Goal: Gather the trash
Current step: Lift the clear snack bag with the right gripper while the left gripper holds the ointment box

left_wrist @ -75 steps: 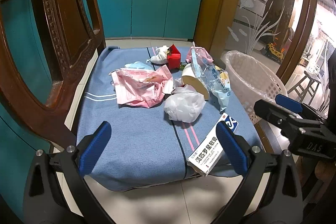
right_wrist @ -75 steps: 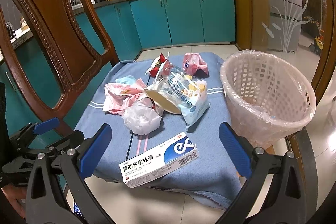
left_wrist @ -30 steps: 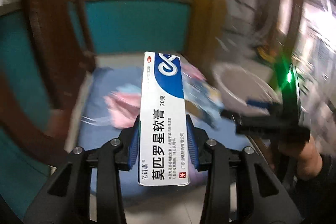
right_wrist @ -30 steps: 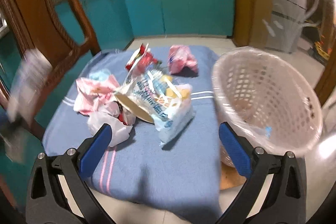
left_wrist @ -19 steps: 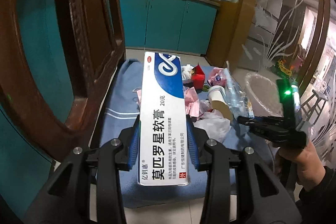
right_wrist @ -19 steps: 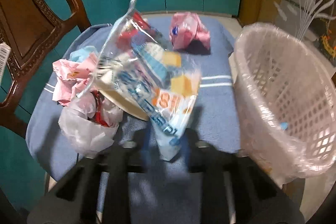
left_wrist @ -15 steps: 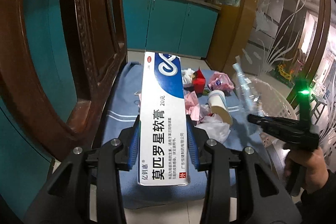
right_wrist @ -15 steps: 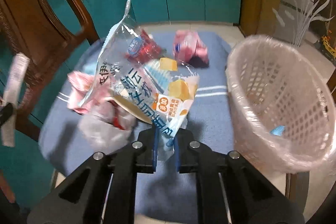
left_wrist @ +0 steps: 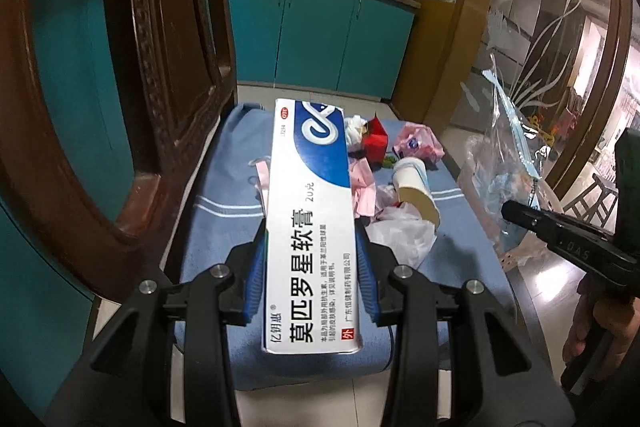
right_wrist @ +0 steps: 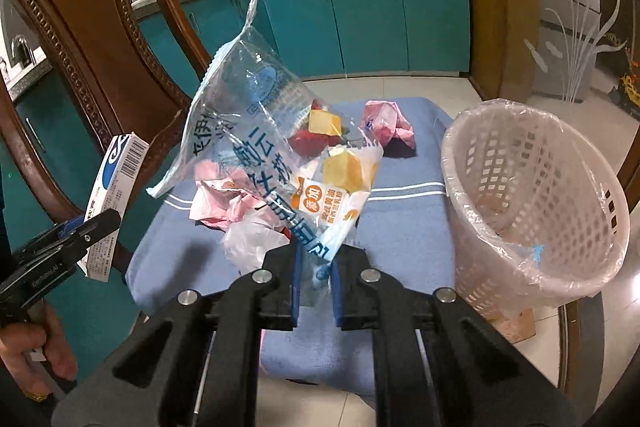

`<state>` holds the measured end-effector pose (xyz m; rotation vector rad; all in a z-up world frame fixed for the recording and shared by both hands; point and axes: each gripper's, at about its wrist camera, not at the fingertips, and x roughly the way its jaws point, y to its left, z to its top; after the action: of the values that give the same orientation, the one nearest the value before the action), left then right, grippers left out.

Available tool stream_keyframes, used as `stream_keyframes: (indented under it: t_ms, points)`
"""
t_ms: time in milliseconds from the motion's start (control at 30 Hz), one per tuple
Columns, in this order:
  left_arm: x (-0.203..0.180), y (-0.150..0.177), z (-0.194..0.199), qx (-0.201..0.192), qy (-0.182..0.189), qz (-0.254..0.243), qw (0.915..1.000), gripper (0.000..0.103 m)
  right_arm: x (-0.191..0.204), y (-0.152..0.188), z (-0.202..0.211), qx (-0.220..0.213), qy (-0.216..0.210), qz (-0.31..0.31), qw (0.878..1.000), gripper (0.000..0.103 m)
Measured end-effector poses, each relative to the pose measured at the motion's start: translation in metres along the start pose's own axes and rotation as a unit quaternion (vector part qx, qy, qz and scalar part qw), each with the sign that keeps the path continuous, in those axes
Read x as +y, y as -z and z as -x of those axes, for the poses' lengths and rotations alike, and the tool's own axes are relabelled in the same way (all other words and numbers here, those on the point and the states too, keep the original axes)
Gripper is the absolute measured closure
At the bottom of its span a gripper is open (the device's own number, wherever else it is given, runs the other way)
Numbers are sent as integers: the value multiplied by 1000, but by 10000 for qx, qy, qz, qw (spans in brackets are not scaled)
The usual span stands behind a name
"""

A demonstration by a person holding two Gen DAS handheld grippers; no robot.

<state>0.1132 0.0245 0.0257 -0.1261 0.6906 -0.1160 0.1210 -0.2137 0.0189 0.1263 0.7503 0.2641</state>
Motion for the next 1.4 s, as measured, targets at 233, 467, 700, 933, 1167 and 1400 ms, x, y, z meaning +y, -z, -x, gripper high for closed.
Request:
stream_keyframes:
  t_ms: [233,467,700,933,1167,1400]
  points:
    - [1,1,-8,98,-15,45,9999,63,1,-3,0,27,9,32,10000,90]
    - [2,0,-10,103,-39,76,9999,63,2,-3,-1,68,3,68,10000,90]
    - [0,1,-10,81,-44,47,9999,63,2,-3,-4,94,30,91,9999,90]
    - [1,1,-9,76,-35,67,9999,63,3,-3,-4,112,29,99,9999,90]
    - [0,1,-9,75,-36,65,9999,63,3,-3,-5,110,27,100,9999,90]
    - [1,1,-9,70,-43,34,10000,63,-49,-25,18,-545,471,-472,9963,90]
